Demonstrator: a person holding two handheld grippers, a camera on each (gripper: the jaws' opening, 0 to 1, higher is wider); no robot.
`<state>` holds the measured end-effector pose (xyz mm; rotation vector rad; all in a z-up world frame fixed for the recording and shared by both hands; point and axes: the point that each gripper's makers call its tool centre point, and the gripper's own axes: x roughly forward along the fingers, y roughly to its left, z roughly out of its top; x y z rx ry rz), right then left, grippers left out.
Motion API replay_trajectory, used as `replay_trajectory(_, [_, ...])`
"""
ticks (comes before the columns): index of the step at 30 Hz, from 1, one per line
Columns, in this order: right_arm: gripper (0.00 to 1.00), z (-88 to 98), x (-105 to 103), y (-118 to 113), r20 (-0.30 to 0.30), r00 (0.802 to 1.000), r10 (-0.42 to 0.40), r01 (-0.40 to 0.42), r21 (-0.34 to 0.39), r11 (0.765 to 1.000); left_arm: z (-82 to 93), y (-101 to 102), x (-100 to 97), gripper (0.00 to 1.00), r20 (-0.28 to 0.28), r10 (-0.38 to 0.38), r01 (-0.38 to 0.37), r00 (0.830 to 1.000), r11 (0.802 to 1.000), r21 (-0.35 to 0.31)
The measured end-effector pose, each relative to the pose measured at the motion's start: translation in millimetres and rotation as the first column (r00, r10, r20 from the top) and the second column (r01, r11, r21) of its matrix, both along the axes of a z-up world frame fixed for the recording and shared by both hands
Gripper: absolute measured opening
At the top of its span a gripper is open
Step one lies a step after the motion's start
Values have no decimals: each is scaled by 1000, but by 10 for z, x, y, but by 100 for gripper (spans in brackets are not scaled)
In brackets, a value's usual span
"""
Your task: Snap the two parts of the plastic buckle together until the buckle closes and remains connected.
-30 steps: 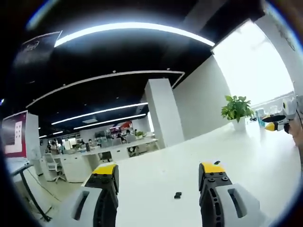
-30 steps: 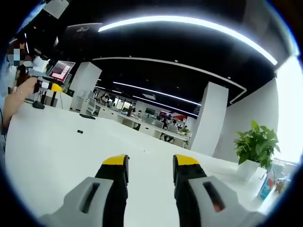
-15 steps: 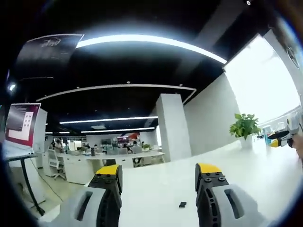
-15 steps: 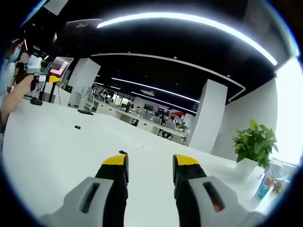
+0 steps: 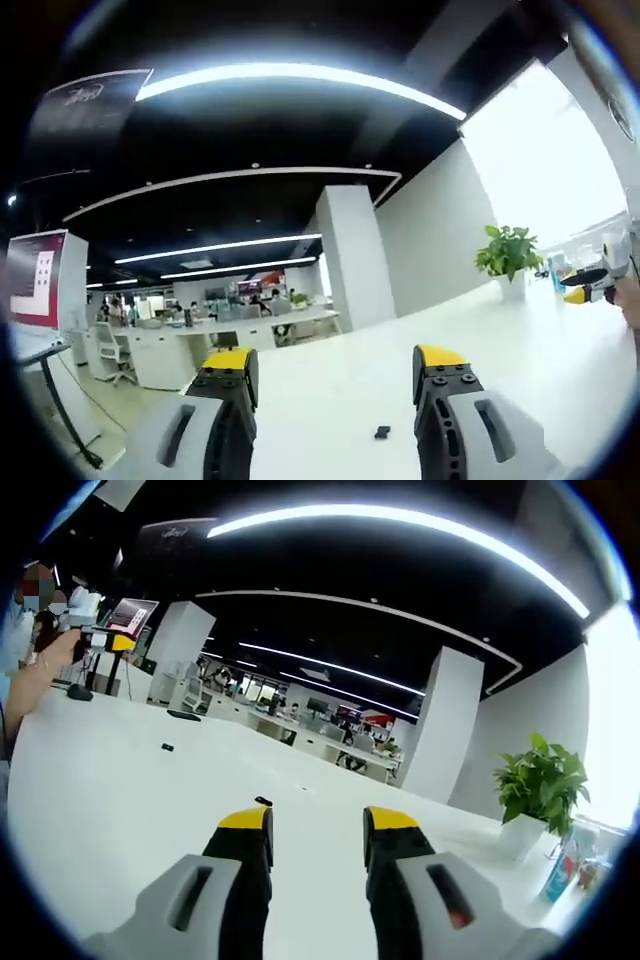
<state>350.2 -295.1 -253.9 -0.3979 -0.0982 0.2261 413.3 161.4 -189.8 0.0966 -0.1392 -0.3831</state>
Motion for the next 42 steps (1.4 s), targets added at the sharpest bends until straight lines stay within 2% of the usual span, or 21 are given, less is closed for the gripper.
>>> replay_trajectory(5, [36,-8,-5,30,-3,1000,10,-10,-6,1000,-92,-150,104,62,-78,-29,34,997,997,64])
replay_trajectory(18, [36,0,-14,51,0,1000,20,-20,-13,1000,-314,-419,361,60,-220,-60,103,974,976,190])
replay_trajectory(33, [36,1,-20,58,1,1000,25,-25,-11,1000,-566,-516,714,57,-369,-50,168,928,941,293])
replay_trajectory(36, [36,1,-22,67,1,1000,27,-27,-11,1000,-657,-541,757,57,-409,-43,189,912,928,322])
replay_trajectory(39, [36,0,-20,66,1,1000,27,-27,-12,1000,-701,-563,792,57,-423,-37,197,905,918,343])
replay_trajectory(42, [36,1,-18,65,2,1000,26,-26,-12,1000,-742,-581,833,57,-448,-44,214,893,917,338])
